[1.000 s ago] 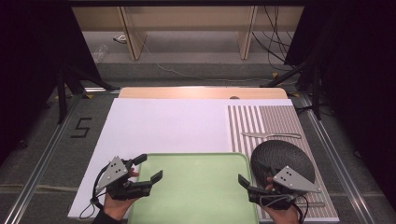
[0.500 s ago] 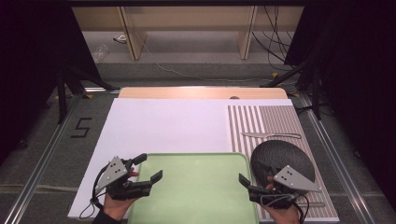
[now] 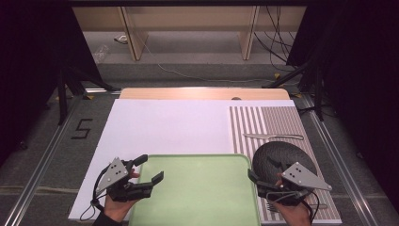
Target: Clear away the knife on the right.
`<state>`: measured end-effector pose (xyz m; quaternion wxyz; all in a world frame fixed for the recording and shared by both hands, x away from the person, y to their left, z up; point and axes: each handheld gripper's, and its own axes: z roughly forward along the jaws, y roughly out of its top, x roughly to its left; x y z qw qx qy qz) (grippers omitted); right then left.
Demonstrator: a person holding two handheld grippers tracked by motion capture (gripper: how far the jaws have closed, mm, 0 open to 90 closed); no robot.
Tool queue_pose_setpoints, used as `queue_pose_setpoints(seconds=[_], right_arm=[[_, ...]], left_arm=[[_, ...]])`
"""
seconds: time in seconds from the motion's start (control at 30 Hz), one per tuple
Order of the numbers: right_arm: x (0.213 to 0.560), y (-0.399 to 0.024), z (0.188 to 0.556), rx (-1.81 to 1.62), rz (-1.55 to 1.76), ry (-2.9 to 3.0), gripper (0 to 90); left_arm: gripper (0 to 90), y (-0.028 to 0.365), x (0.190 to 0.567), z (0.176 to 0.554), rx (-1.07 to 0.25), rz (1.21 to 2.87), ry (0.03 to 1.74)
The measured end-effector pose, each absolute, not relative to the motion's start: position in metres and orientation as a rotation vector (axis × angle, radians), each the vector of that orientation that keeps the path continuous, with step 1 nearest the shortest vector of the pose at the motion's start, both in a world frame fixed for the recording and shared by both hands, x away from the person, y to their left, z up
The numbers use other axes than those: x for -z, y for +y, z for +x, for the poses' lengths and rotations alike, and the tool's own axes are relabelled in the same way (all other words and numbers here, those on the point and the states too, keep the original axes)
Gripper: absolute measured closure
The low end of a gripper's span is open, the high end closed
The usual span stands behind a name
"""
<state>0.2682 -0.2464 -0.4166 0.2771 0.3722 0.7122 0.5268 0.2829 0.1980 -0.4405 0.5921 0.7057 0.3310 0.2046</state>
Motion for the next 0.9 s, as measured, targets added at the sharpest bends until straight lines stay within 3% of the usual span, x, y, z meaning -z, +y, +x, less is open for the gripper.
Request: queue_pose_setpoints(seconds=[0.9], right_arm=[[0.410, -0.279, 0.313, -1.236, 1.047, 1.987, 21.4]], left_arm=[[16.8, 0.197, 0.440, 0.282, -0.477, 1.643, 0.741]])
